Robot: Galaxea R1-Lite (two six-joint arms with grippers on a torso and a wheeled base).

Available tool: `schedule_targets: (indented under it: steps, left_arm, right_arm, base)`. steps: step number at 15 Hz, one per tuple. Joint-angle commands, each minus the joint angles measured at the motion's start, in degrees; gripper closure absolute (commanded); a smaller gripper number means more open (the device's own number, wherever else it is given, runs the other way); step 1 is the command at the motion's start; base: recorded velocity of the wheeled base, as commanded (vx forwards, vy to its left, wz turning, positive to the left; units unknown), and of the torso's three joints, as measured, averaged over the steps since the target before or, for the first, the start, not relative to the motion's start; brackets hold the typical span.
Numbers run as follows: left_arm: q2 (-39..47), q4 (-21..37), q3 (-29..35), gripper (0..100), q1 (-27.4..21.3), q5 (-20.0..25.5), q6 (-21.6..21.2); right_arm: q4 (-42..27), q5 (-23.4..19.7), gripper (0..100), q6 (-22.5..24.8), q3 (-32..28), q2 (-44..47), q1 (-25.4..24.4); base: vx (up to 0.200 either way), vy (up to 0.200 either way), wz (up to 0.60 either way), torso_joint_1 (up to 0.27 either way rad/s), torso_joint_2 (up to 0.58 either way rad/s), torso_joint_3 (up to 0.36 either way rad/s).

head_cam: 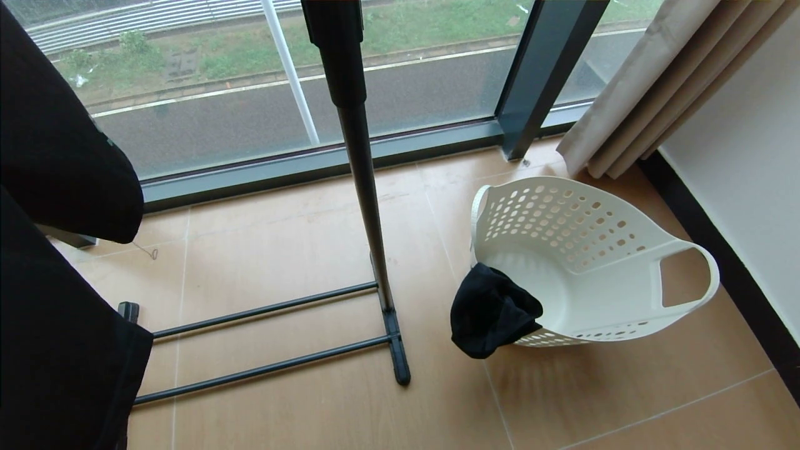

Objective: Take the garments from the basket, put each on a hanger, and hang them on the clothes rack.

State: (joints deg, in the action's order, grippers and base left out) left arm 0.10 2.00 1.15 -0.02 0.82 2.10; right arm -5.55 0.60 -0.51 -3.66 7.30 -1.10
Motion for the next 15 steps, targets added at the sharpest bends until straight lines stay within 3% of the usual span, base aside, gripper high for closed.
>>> schedule_targets:
  steps: [1,4,9,12,15]
  left_arm:
    - [0.0,0.0,0.0,0,-0.1,0.0,0.0]
    - [0.0,0.0,0.0,0,0.0,0.0,-0.1]
    - [0.0,0.0,0.0,0,0.0,0.0,0.0]
    - [0.0,0.0,0.0,0,0.0,0.0,-0.1]
    - [0.0,0.0,0.0,0,-0.1,0.0,0.0]
  right_arm:
    - [7.6,-1.3,0,1.8,-1.8,20.9,-2.9]
    - [15.0,-1.1,0,3.1,-5.0,37.0,-4.4]
    - [15.5,-0.9,0,5.5,-15.4,55.3,-11.1]
    - [15.7,-0.9,0,13.5,-24.4,70.7,-10.7]
    - [15.7,-0.9,0,15.7,-31.9,79.8,-10.7]
  base:
    - [0.0,0.0,0.0,0.0,0.0,0.0]
    - [0.0,0.0,0.0,0.0,0.0,0.0]
    - [0.0,0.0,0.0,0.0,0.0,0.0]
    - [0.0,0.0,0.0,0.0,0.0,0.0]
    - [0.0,0.0,0.0,0.0,0.0,0.0]
